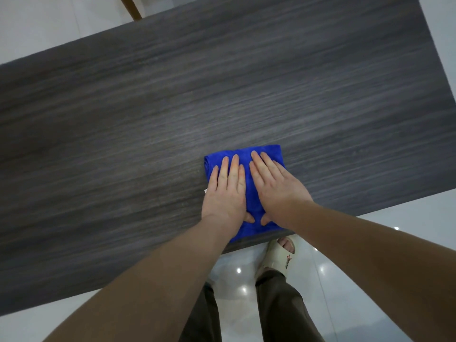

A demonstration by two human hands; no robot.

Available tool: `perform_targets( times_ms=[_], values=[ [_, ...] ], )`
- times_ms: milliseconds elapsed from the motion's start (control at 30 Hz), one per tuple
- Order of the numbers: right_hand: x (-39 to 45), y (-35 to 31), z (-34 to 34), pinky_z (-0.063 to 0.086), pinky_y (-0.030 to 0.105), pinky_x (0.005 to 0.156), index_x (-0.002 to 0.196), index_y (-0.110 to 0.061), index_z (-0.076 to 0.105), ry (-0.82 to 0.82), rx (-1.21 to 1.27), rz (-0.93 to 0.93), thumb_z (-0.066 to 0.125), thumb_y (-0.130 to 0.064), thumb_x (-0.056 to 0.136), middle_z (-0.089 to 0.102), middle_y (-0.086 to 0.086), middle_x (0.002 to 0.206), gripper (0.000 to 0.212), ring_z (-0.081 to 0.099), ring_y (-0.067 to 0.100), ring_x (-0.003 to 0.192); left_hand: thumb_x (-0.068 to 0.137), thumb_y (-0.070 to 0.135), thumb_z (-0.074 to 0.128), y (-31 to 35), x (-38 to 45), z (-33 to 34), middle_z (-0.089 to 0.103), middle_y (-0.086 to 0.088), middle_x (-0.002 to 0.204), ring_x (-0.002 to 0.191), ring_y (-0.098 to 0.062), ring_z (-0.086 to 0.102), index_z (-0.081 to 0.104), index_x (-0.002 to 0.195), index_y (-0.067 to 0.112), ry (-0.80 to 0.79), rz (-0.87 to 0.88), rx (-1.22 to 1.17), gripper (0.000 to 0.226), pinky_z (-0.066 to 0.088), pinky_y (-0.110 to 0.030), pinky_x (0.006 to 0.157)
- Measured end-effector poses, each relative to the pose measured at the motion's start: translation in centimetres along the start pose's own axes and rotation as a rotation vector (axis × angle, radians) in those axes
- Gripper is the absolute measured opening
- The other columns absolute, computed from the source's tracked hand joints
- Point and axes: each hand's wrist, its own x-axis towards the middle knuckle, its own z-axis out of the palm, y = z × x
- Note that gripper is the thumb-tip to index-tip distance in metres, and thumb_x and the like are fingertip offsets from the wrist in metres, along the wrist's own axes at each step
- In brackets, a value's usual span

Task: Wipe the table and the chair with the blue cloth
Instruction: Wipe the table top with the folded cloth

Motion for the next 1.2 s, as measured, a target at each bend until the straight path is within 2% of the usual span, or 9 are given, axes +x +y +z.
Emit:
perform_targets(
  times_ms=[433,733,900,1200],
  values=[
    [-0.4,8.7,0.1,0.0,0.042,0.122,0.149,0.0,-0.02,0.032,-0.023,-0.044,0.071,-0.067,0.069,-0.028,0.017,0.156,0.138,-0.022,0.03,0.146,0.08,0.078,0.049,6.4,4.9,-3.9,-0.028,-0.017,0.158,0.147,-0.033,-0.024,-0.022,0.149,0.002,-0.025,-0.069,-0.033,0.125,-0.006,-0.049,0.121],
    [0.0,8.9,0.3,-0.007,0.042,0.121,0.148,-0.002,-0.023,0.026,0.01,-0.032,0.074,-0.06,0.071,-0.031,0.016,0.155,0.137,-0.024,0.029,0.145,0.079,0.079,0.047,6.9,5.1,-4.7,-0.03,-0.017,0.157,0.146,-0.033,-0.025,-0.025,0.147,0.002,-0.06,-0.084,-0.046,0.126,-0.005,-0.049,0.121],
    [0.4,9.9,1.2,-0.004,0.043,0.122,0.145,-0.003,-0.026,0.044,0.035,-0.038,0.069,-0.07,0.069,-0.033,0.013,0.154,0.139,-0.027,0.028,0.144,0.066,0.09,0.044,8.3,5.9,-5.0,-0.034,-0.019,0.155,0.145,-0.036,-0.027,-0.024,0.149,0.002,-0.063,-0.122,-0.11,0.139,-0.009,-0.051,0.12],
    [-0.1,14.1,1.7,-0.005,0.042,0.121,0.148,-0.002,-0.022,0.093,0.041,-0.066,0.069,-0.069,0.069,-0.03,0.015,0.156,0.138,-0.024,0.028,0.146,0.066,0.09,0.044,11.2,7.9,-6.9,-0.031,-0.018,0.156,0.146,-0.036,-0.025,-0.022,0.15,0.002,-0.055,-0.156,-0.088,0.138,-0.007,-0.051,0.121]
  ],
)
